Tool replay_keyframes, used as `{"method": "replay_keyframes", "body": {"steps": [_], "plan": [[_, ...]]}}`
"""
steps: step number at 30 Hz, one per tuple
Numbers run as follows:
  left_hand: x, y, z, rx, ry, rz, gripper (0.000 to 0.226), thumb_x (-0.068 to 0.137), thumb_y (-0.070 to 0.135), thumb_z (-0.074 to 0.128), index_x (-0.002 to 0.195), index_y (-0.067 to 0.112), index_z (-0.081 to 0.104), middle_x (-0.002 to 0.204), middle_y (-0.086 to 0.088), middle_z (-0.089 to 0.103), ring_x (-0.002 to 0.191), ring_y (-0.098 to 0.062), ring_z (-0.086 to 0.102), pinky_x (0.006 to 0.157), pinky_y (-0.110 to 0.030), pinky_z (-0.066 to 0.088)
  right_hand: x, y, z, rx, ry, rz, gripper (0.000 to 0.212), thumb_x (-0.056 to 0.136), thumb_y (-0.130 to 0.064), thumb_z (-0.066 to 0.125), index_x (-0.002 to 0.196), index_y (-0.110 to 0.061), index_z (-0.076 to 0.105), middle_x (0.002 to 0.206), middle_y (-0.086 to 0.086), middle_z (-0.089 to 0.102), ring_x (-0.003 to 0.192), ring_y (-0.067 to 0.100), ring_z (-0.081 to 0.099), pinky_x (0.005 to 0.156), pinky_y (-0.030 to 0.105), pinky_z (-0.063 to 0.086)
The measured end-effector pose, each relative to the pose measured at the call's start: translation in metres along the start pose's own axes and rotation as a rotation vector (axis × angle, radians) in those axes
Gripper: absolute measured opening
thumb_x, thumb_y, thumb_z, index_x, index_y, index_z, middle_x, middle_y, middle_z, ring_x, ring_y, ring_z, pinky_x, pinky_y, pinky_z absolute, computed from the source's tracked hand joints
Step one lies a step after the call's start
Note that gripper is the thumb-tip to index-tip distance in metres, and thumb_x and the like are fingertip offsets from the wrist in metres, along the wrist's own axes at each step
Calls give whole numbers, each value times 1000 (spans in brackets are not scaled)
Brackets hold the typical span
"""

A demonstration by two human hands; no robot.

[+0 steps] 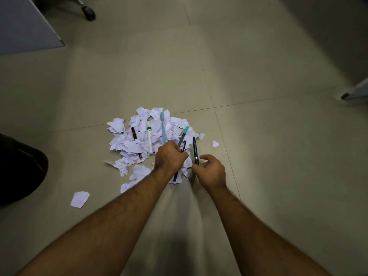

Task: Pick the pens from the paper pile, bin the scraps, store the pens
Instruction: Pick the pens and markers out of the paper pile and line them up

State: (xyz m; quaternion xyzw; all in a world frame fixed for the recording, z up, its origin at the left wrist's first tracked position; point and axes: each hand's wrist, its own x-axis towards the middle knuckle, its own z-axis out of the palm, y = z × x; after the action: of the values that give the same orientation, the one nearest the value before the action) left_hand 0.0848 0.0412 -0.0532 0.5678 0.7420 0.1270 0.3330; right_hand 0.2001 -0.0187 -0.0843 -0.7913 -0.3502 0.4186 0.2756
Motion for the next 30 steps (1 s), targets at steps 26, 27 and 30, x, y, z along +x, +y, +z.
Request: {"method": "replay_keyframes", "body": {"steps": [26, 27, 30], "plan": [[-44, 88, 164, -58, -363, 144, 15, 78, 27, 76, 88, 15, 73, 96, -4, 74, 91, -23, 68, 80, -27, 54, -5, 105, -101, 36, 443, 258, 12, 82, -27, 68, 94, -27, 65, 78, -8, 62, 75, 18, 58, 67, 23, 39], [-46, 86, 166, -36, -350, 167, 17, 79, 29, 74, 88, 15, 73, 95, -4, 74, 91, -23, 68, 79, -27, 53, -5, 107, -102, 32, 450, 265, 14, 83, -28, 68, 96, -26, 64, 79, -8, 62, 76, 17, 57, 68, 24, 39], [-45, 77, 159, -11, -287, 218, 22, 83, 34, 69, 89, 14, 75, 94, -4, 75, 89, -23, 67, 77, -25, 49, -4, 103, -99, 67, 488, 250, 13, 80, -28, 68, 92, -23, 65, 84, -5, 66, 79, 21, 62, 66, 24, 42]]}}
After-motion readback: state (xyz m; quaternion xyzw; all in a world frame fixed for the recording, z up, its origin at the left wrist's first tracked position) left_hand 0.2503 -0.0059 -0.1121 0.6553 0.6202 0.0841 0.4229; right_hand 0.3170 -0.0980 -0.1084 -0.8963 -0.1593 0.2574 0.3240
